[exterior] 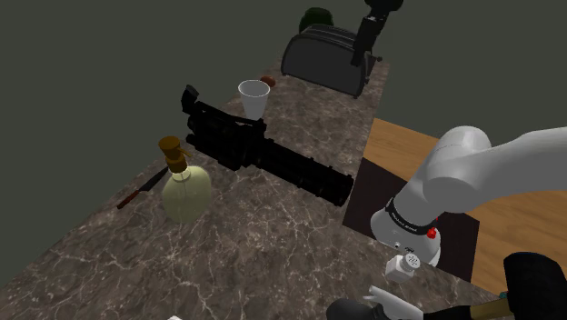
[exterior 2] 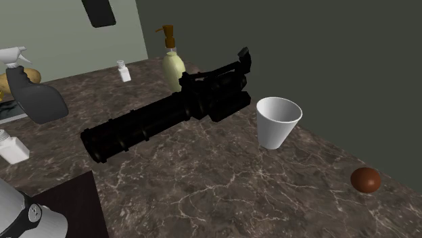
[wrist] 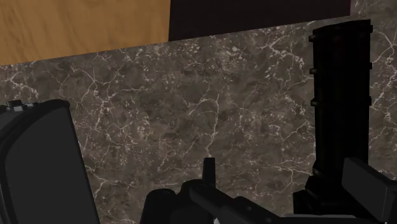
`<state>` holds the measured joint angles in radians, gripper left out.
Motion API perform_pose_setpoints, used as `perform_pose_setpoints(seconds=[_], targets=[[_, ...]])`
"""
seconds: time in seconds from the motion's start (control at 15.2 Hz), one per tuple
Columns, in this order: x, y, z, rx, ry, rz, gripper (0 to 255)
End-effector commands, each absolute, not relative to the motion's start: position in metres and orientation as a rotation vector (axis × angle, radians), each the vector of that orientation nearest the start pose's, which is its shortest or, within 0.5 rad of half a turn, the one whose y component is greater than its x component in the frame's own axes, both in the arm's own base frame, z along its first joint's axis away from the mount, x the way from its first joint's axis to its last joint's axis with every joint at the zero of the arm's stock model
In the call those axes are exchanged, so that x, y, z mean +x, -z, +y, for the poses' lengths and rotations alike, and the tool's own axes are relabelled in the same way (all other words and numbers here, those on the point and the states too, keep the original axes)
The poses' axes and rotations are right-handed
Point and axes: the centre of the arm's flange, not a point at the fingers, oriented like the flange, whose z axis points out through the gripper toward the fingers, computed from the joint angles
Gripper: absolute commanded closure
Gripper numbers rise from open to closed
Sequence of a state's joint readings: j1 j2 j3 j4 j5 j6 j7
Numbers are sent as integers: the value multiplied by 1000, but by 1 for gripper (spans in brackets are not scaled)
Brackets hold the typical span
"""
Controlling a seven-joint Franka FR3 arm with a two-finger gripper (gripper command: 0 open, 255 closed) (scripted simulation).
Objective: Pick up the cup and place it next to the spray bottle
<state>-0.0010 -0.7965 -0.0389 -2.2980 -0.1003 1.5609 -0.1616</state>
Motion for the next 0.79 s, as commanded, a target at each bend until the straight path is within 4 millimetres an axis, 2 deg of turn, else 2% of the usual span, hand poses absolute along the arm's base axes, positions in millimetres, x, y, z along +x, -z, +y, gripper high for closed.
perform_pose_setpoints(seconds=[0.0, 0.73], targets=[[303, -620, -27, -3212, 83, -207, 0], [419, -539, 2, -3249, 107, -282, 0]])
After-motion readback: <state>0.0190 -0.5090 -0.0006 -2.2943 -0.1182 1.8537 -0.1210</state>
